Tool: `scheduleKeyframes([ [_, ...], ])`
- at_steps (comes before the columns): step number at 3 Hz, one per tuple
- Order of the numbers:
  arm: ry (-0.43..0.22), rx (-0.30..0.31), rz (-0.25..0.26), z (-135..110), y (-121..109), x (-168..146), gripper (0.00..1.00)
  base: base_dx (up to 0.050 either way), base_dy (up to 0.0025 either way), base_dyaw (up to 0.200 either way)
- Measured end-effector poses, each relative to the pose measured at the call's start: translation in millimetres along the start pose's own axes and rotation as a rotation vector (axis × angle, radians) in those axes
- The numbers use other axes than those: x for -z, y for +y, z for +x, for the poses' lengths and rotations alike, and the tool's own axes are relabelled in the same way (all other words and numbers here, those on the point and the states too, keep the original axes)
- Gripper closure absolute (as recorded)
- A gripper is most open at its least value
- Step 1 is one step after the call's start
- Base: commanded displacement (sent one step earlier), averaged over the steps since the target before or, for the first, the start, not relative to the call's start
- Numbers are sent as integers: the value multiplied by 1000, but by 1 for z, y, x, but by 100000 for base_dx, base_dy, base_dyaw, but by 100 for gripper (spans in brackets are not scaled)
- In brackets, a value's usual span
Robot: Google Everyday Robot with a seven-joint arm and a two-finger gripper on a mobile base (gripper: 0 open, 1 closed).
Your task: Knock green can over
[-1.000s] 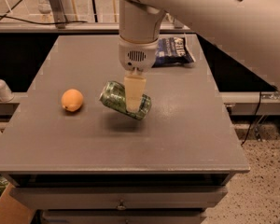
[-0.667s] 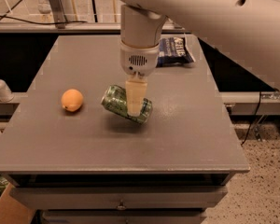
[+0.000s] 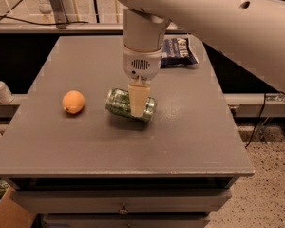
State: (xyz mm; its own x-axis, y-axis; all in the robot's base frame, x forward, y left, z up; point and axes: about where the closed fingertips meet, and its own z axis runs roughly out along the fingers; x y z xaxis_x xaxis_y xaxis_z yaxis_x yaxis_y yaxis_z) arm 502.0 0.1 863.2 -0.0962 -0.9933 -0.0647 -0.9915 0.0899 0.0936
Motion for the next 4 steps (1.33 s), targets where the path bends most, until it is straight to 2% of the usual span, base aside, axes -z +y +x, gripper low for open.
scheduleKeyframes([
  [1,-2,1,-4,-1,2,-2,0,0,0,0],
  [3,-10,0,-5,0,8,-3,0,0,0,0],
  [4,-93,9,47,-4,16,12,0,0,0,0],
])
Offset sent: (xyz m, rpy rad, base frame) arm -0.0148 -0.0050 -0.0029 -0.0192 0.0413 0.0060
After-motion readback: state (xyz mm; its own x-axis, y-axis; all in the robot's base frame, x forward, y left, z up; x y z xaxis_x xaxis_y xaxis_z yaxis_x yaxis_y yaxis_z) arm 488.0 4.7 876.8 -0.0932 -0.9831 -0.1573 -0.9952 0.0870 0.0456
